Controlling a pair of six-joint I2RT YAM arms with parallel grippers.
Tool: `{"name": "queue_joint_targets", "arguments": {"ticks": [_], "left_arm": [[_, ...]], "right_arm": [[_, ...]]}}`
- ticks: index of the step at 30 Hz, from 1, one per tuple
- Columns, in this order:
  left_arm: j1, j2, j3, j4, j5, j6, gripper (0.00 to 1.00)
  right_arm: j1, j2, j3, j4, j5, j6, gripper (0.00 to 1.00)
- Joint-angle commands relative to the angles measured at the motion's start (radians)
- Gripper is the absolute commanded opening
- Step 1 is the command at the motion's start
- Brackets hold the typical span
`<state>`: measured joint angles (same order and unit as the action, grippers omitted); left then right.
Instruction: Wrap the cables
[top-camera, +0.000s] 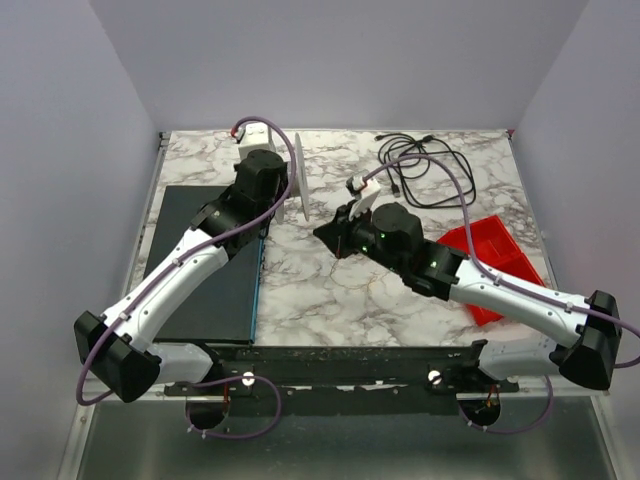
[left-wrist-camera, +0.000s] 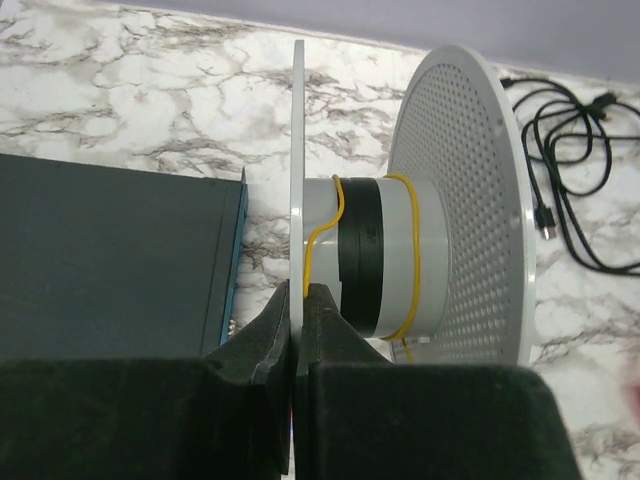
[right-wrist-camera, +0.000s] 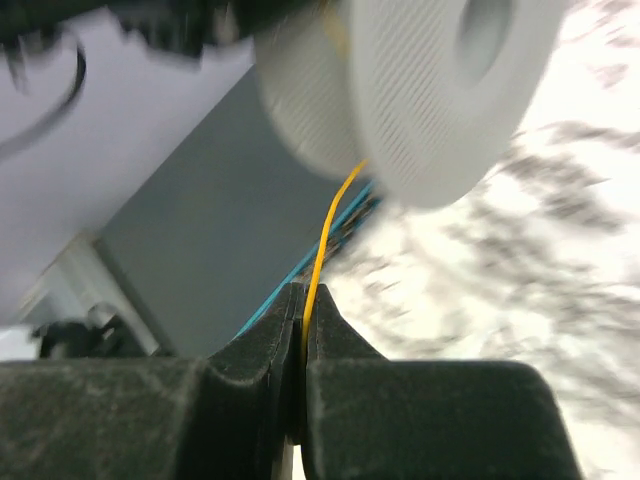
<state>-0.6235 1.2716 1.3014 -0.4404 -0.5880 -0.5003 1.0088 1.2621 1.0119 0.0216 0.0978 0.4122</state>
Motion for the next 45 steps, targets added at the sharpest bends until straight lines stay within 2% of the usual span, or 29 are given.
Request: {"name": "queue_joint_targets", "arguments": {"ticks": [1,3,7,15,21,27,33,45], "left_arm": [[-0.02,-0.029,-0.039,0.052,0.145,0.158,0.0],[-0.029,-0.031,-0.039,0.013,0.232,0.202,0.0],[-0.078,-0.043,-0.036,-0.062,0.321,0.277,0.0],[-0.117,-0.128,-0.061,-0.127,0.442,0.349,0.0],[-0.117,-0.226,-0.101,-0.133,0.553,0.39,0.0],[-0.107,-0.281,-0.074,-0.156,0.642,0.371,0.0],[-0.097,-0.314,-0.021,-0.175,0.721,0.346,0.0],[-0.09,-0.358,0.06,-0.19,0.693,0.294,0.0]], "right_arm": [[0.007,0.004,0.128,-0.195,0.346,-0.207,0.01],[0.007,0.031,0.179,-0.197,0.429,-0.268,0.01],[0.005,0.08,0.222,-0.143,0.558,-0.362,0.01],[-0.022,0.104,0.234,-0.039,0.621,-0.457,0.04],[-0.14,0.07,0.19,-0.053,0.434,-0.371,0.11],[-0.26,0.047,0.121,-0.031,0.155,-0.279,0.17],[-0.317,0.07,0.038,0.082,0.0,-0.203,0.18],[-0.377,0.169,-0.063,0.278,-0.267,-0.051,0.15]]}}
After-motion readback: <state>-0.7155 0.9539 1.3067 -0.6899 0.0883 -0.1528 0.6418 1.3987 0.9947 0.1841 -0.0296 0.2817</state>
